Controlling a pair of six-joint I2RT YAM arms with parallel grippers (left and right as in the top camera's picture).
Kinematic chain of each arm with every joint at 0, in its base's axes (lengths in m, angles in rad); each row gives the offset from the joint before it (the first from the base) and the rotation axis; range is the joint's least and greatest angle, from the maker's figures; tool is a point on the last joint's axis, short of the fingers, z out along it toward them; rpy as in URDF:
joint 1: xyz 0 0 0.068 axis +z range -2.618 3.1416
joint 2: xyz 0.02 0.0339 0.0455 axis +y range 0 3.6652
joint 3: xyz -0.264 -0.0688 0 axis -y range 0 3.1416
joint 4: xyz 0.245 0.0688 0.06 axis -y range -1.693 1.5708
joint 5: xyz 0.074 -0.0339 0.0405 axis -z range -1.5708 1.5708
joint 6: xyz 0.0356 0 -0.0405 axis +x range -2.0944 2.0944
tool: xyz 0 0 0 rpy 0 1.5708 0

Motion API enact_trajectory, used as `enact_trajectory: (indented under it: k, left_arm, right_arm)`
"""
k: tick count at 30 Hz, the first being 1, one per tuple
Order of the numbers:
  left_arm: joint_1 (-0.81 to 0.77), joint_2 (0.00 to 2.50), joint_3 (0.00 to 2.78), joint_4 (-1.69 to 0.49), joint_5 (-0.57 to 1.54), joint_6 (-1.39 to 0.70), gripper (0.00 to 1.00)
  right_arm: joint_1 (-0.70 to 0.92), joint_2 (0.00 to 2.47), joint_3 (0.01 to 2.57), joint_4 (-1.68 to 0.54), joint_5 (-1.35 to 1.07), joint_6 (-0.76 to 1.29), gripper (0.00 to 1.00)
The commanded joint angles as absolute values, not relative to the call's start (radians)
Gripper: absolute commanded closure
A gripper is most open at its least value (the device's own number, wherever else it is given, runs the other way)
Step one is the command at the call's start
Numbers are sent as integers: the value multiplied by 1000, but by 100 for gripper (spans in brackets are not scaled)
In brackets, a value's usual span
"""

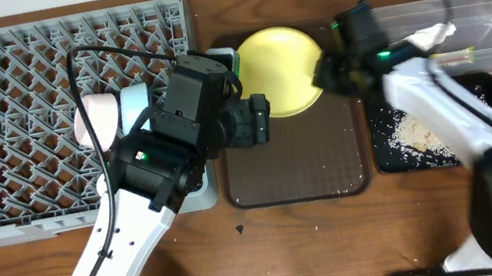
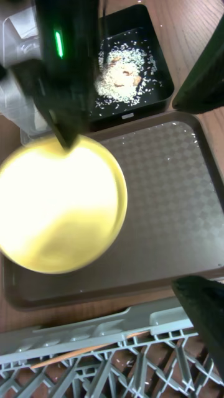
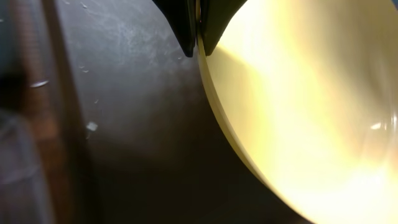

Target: Sort waste into correct bins and load items into the dishwasher

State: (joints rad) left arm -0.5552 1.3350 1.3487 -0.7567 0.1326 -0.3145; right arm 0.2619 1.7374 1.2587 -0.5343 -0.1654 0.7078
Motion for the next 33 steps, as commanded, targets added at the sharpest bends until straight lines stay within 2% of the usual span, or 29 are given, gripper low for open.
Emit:
enact_trajectory:
  k: [1,7,9,13,23,25,27,31,33]
  left_arm:
    - [-553,1330,1352,-757,139,-309,14]
    - [-506,1327,1352,-746,192,-434,13]
    - [-438,1328,1352,-684,412,-447,13]
    - [-386,1328,1352,-604,633,-447,13]
    - [-382,1333,1352,-677,699,-415,14]
    - [-383,1333,1352,-676,699,-413,28]
    - [-382,1333,1352,-675,695,-413,47]
    - [-382,1333,1352,-672,674,-412,72]
    - [-382,1333,1352,-672,655,-395,91]
  right_arm:
    - [181,1608,1261,-559,-258,524,99]
    - [66,1487,1261,-640,-505,316,99]
    - [35,1457,1261,-671,-616,244,99]
    - [39,1453,1261,-698,-722,181,99]
    - [54,1453,1261,-692,-907,109,99]
    - [54,1453,1261,-692,-942,96,99]
    - [54,1453,1261,-692,-997,72,99]
    - [54,1453,1261,-693,-1030,62,99]
    - [54,1453,1261,-694,-1029,62,99]
